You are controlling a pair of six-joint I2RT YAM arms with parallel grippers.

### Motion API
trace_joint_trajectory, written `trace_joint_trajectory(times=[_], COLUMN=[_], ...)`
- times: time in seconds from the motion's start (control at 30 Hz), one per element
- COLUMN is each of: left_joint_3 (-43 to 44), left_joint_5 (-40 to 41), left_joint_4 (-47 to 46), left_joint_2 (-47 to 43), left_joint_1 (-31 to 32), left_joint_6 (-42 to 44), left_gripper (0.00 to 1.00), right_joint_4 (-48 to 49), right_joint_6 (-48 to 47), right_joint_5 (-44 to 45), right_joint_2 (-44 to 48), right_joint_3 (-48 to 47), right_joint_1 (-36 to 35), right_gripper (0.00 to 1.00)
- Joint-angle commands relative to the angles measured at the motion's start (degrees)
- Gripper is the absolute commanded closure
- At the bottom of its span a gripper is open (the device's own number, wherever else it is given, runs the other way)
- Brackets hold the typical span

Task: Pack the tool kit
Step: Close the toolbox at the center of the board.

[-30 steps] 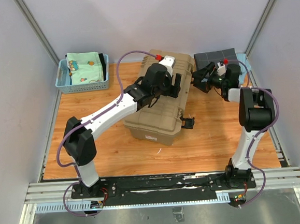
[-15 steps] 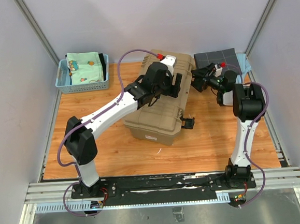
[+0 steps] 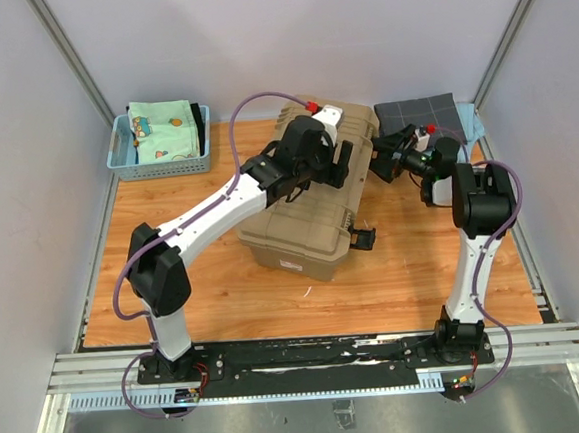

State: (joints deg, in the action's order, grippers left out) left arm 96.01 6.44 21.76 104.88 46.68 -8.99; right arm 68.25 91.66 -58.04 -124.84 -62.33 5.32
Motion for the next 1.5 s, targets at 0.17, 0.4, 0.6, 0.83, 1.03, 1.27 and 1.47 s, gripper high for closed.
trace_joint_trajectory(times=[0.17,0.4,0.6,0.83,1.03,1.27,1.47], left_joint_3=[-3.8,-6.3,-8.7,-13.7,-15.9,-19.1,-21.3], left_joint_5=[-9.6,-7.6,-4.8,-4.7,-5.5,-4.1,-2.8], left_joint_4=[15.9,16.0,15.8,15.8,17.3,16.5,15.9], left_joint_2=[7.7,7.6,6.7,3.4,1.8,-0.2,-2.1], left_joint_1=[-3.3,-6.3,-8.9,-12.4,-12.9,-15.4,-17.8], left_joint_6=[4.2,5.9,9.3,14.0,15.3,18.1,21.0], left_gripper=[0.21,0.22,0.22,0.22,0.22,0.23,0.23], right_joint_4=[-0.7,0.3,-0.3,-4.1,-12.6,-34.8,-37.7], right_joint_6=[-5.9,-5.2,-5.6,-8.7,-15.0,-31.2,-33.3], right_joint_5=[-0.2,0.4,0.6,0.4,0.3,0.8,0.9], right_joint_2=[9.4,9.3,9.6,10.9,14.8,20.8,20.9], right_joint_3=[0.1,-2.0,-1.7,-1.9,-3.6,-6.9,-6.6], right_joint_1=[1.6,1.7,1.7,2.0,2.0,2.1,2.7], right_gripper=[0.02,0.01,0.02,0.01,0.01,0.02,0.02])
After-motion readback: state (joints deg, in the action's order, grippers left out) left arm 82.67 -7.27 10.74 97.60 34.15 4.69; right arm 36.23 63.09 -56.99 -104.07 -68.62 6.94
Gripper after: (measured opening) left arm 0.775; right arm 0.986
